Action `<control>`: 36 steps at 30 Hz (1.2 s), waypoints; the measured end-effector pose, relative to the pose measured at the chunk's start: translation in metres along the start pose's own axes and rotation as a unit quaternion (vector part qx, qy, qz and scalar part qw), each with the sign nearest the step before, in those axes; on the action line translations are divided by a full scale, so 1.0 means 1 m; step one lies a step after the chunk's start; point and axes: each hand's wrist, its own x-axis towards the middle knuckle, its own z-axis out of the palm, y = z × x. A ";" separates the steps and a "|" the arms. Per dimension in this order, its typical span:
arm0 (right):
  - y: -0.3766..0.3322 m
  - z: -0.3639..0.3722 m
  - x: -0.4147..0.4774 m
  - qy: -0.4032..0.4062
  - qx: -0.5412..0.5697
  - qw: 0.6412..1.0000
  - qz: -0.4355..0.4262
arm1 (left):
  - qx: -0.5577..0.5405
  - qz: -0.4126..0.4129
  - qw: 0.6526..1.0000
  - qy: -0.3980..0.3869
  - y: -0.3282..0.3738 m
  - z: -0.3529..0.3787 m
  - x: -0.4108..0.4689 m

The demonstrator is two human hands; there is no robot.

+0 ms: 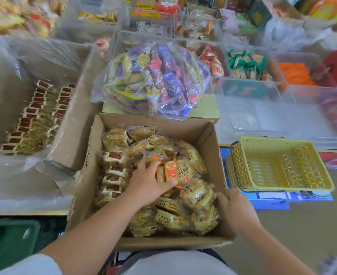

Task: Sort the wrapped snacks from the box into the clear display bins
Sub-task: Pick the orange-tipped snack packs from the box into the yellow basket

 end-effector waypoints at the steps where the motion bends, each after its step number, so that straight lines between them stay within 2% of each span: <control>1: -0.001 0.000 -0.001 0.002 -0.003 1.000 0.006 | -0.017 -0.021 1.000 -0.013 0.006 0.006 0.008; 4: -0.005 -0.002 -0.004 0.004 -0.008 1.000 0.018 | -0.054 -0.053 0.997 0.013 0.016 0.020 0.022; 7: -0.007 -0.004 -0.006 0.003 -0.006 1.000 0.020 | -0.040 -0.044 0.997 0.047 0.016 0.026 0.026; 14: -0.005 -0.002 -0.007 0.009 -0.010 1.000 0.026 | -0.062 0.000 0.997 0.052 -0.014 0.020 0.017; 17: -0.005 -0.002 -0.007 0.005 -0.025 0.999 0.021 | -0.150 -0.008 0.986 0.070 -0.024 0.006 0.005; 19: -0.006 -0.005 -0.008 0.003 -0.030 1.000 0.004 | -0.271 -0.015 0.960 0.073 -0.027 -0.012 -0.007; 21: -0.011 -0.011 -0.008 0.051 -0.023 0.998 -0.033 | -0.403 -0.011 0.913 0.065 -0.029 -0.033 -0.023; 23: -0.026 -0.018 -0.008 0.125 -0.012 0.989 -0.083 | -0.490 0.002 0.870 0.051 -0.035 -0.055 -0.040; 25: -0.049 -0.020 -0.007 0.158 0.000 0.977 -0.140 | -0.588 0.031 0.808 0.014 -0.046 -0.073 -0.056; 28: -0.091 -0.013 -0.008 0.111 0.021 0.966 -0.233 | -0.733 0.084 0.673 -0.048 -0.073 -0.088 -0.080; 32: -0.143 0.016 -0.003 -0.059 0.019 0.949 -0.310 | -0.874 0.125 0.435 -0.175 -0.101 -0.094 -0.120; 33: -0.155 0.027 -0.001 -0.105 0.008 0.943 -0.317 | -0.886 0.132 0.406 -0.179 -0.107 -0.094 -0.128; 36: -0.192 0.063 -0.002 -0.219 -0.032 0.911 -0.347 | -0.887 0.144 0.414 -0.142 -0.126 -0.090 -0.148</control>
